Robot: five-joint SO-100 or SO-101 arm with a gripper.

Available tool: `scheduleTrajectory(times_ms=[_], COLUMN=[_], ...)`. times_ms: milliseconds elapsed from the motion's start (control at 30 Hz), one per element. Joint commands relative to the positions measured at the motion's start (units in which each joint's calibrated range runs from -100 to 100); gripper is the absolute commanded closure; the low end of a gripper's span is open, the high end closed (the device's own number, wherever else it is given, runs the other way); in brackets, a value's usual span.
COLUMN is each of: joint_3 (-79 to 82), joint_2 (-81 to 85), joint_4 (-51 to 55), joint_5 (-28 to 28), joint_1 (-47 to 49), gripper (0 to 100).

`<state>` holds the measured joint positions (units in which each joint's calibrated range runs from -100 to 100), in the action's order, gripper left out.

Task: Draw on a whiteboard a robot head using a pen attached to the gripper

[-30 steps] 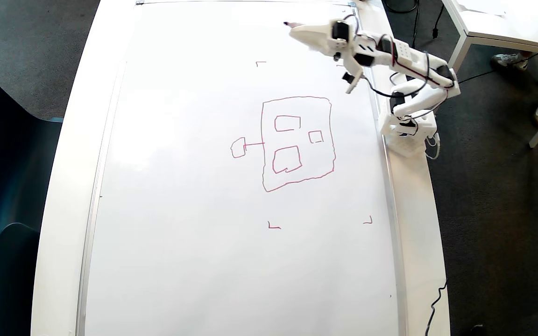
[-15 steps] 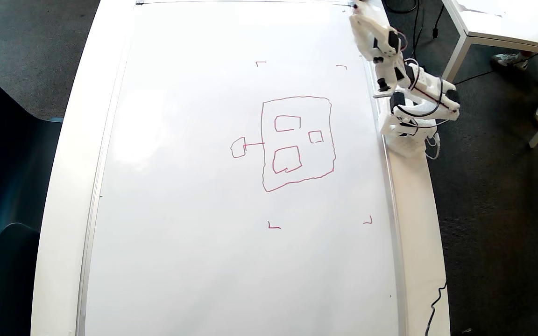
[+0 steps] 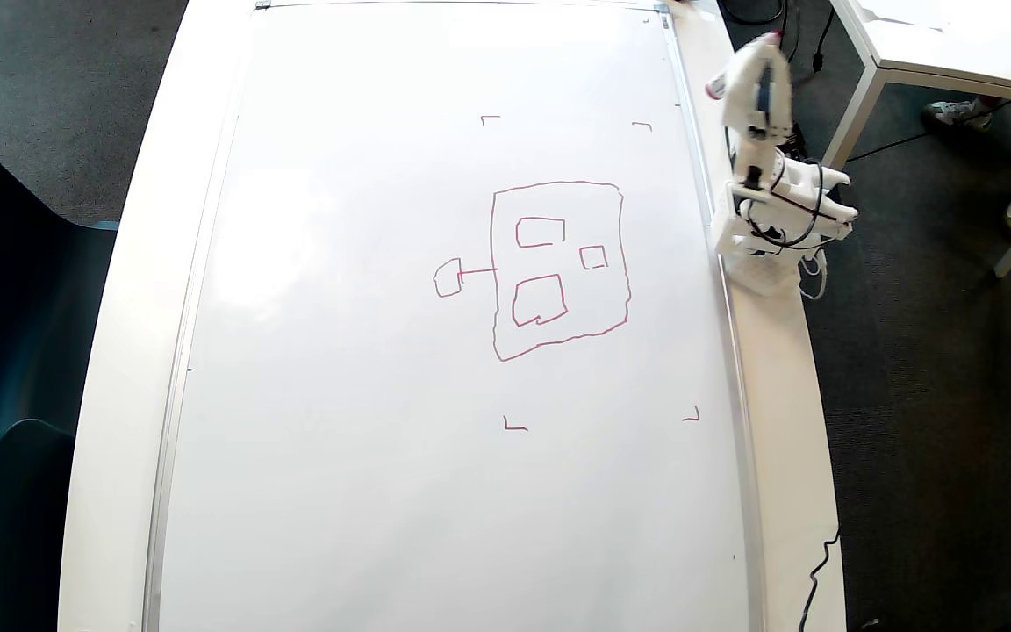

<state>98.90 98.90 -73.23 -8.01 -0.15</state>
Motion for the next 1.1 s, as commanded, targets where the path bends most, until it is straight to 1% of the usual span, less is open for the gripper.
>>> scheduleTrajectory(times_ms=[0, 233, 333, 533, 733, 833, 1067], joint_3=[0.46, 0.46, 0.46, 0.55, 0.46, 0.46, 0.46], joint_2=[-0.07, -0.07, -0.07, -0.07, -0.07, -0.07, -0.07], joint_4=[-10.61, -20.08, -22.17, -25.9, -26.34, -26.34, -26.34], joint_5=[0.07, 0.12, 0.18, 7.31, 7.74, 8.86, 8.81], joint_1=[-0.03, 0.48, 0.48, -0.03, 0.48, 0.11, 0.41], gripper=[99, 99, 99, 99, 99, 99, 99])
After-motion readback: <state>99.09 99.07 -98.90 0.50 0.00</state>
